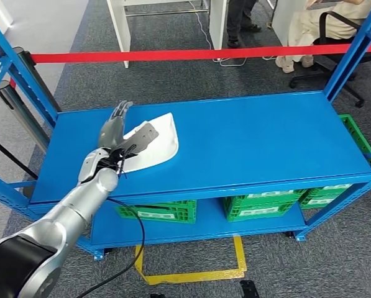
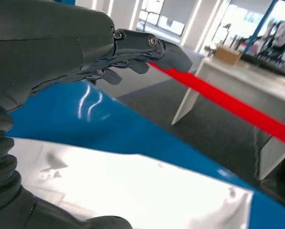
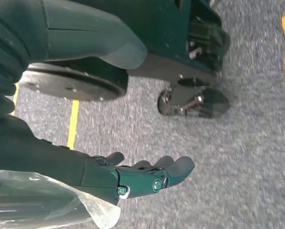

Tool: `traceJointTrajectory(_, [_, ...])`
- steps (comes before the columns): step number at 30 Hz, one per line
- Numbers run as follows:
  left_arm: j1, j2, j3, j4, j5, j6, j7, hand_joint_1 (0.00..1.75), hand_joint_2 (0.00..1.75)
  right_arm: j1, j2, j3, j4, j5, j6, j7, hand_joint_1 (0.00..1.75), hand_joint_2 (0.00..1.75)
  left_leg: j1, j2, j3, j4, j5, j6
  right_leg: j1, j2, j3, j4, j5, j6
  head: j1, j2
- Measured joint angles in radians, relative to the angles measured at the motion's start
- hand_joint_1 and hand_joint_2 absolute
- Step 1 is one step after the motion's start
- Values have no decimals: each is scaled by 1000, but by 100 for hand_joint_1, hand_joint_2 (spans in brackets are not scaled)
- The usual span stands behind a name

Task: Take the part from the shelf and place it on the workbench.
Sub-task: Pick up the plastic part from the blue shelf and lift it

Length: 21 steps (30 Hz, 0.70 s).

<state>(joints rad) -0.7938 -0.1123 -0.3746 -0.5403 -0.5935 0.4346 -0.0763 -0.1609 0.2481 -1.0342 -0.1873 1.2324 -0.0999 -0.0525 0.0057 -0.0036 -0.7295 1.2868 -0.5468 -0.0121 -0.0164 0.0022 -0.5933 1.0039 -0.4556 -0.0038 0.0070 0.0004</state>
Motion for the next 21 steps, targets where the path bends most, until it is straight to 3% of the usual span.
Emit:
traceJointTrajectory(2, [-9,-1,0,19,-4,-32,25,0,175,0,1,0,0,-4,1,1,0,175,1,0,54,-122,70,6,0,1,2,2,-3,3,0,0])
traceJointTrajectory(4, [-22,-2,0,34,-8,-54,41,0,175,-1,3,0,0,-6,1,1,0,175,-1,0,105,-235,108,13,4,1,0,6,-6,11,1,0])
traceJointTrajectory(7, [-29,-6,0,52,-9,-63,46,0,175,-1,3,0,0,-7,1,3,0,175,-4,-1,115,-263,106,26,5,-1,-4,5,-6,25,2,0])
traceJointTrajectory(9, [-33,-8,0,61,-9,-69,49,0,175,-1,4,0,0,-8,2,4,0,175,-1,-1,117,-269,110,38,4,-1,-18,26,-24,35,4,0])
traceJointTrajectory(10, [-36,-9,0,65,-10,-78,55,0,175,-1,4,0,0,-9,2,4,0,175,1,-1,117,-272,112,43,4,-1,-37,65,-47,39,6,0])
traceJointTrajectory(12, [-41,-11,0,74,-13,-101,78,0,175,-1,4,0,0,-12,2,4,0,175,1,0,117,-272,112,49,4,-1,-100,193,-104,43,9,0])
traceJointTrajectory(14, [-40,-12,-1,86,-19,-122,106,0,175,1,4,0,0,-17,2,4,0,175,-1,0,117,-271,111,51,4,-1,-150,287,-126,45,9,0])
traceJointTrajectory(15, [-40,-13,-2,91,-21,-130,115,0,175,2,4,0,0,-19,1,4,0,175,-1,-1,118,-271,111,51,4,-1,-151,281,-109,44,10,0])
traceJointTrajectory(16, [-40,-13,-2,94,-22,-136,123,0,175,3,4,0,0,-21,1,3,0,175,-1,-1,118,-270,110,50,4,-1,-133,235,-76,41,10,0])
traceJointTrajectory(18, [-42,-13,-3,99,-23,-145,131,0,175,2,4,0,0,-23,1,1,0,175,-4,-3,118,-268,108,46,5,-1,-63,91,-12,35,10,0])
traceJointTrajectory(19, [-43,-12,-3,102,-23,-151,134,0,175,1,4,0,0,-23,1,0,0,175,-5,-3,117,-267,107,43,6,-1,-37,40,3,32,9,0])
traceJointTrajectory(21, [-45,-11,-4,109,-23,-167,141,0,175,0,4,0,0,-25,1,-2,0,175,-8,-4,114,-266,108,34,8,1,-17,9,3,27,8,0])
